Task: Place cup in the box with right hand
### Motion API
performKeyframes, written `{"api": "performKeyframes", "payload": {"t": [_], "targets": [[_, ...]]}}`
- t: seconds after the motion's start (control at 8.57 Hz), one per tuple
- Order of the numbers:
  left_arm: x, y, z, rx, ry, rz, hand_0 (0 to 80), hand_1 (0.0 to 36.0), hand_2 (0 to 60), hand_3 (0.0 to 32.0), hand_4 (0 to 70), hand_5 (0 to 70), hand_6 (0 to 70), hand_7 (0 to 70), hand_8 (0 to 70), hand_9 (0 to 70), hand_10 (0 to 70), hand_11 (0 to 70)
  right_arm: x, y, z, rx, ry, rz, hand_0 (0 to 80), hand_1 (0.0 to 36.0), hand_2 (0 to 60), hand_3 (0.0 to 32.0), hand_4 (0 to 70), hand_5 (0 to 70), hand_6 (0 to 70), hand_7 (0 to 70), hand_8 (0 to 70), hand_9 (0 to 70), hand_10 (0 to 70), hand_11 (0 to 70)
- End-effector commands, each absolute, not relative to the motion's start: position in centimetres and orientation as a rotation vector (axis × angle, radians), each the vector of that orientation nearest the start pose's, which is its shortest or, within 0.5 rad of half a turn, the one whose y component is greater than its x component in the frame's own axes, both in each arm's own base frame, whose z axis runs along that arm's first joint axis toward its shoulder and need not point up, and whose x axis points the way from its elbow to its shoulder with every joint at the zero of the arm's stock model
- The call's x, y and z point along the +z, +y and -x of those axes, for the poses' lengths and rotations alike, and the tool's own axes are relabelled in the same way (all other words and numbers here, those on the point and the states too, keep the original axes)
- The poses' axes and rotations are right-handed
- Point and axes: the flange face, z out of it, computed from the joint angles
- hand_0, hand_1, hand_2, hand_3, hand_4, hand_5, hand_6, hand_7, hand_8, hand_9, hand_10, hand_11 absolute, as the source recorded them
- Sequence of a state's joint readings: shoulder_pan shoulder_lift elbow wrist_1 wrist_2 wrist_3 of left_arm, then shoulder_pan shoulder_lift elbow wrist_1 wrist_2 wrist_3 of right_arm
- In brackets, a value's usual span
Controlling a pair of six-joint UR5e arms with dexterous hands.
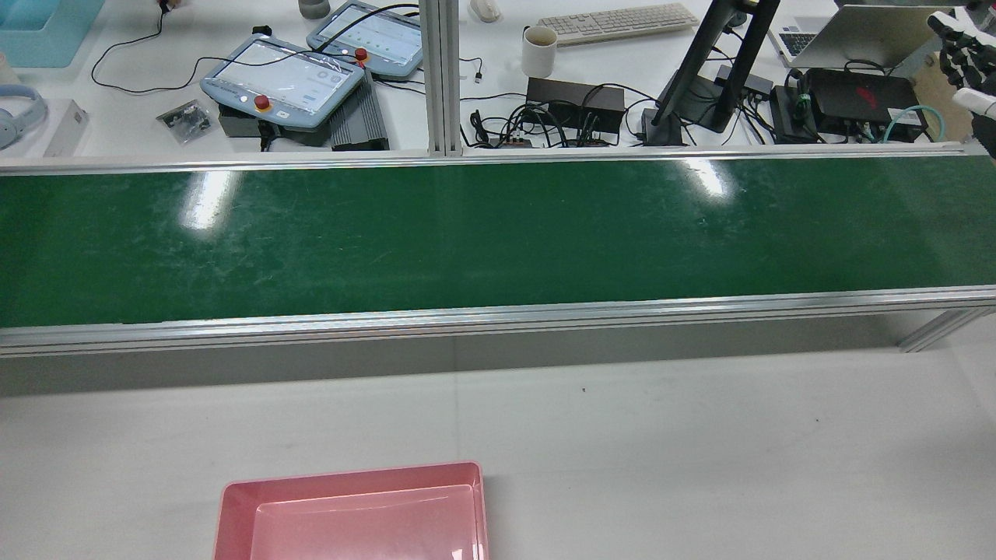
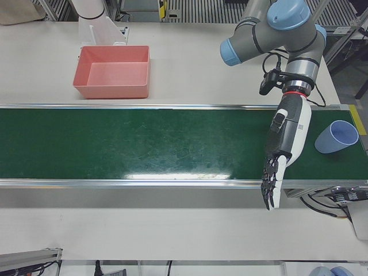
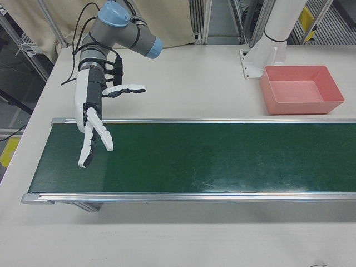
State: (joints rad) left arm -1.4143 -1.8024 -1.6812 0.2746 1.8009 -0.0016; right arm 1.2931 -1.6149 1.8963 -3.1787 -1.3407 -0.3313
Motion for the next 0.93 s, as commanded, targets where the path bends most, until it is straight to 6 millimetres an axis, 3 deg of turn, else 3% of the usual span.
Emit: {"api": "performKeyframes", "payload": {"t": [0.0,0.82], "targets": [[53.75,-58.08,2.03,-1.94,2.077,0.394,0.0,0.0,0.0,0.0,0.0,0.0,0.0,0.0,0.0,0.0,0.0,0.0,55.16,-50.07,-2.03,-2.045,2.616,0.309,39.1,10.8,13.4,0.0,0.0,1.6,0.8,1.7,0.0,0.0,0.0,0.0],[53.75,-58.08,2.03,-1.939,2.077,0.392,0.0,0.0,0.0,0.0,0.0,0.0,0.0,0.0,0.0,0.0,0.0,0.0,54.99,-49.81,-2.12,-2.039,2.615,0.304,39.1,10.9,13.1,0.0,0.0,1.8,0.5,0.3,0.0,0.0,0.0,0.0]]}}
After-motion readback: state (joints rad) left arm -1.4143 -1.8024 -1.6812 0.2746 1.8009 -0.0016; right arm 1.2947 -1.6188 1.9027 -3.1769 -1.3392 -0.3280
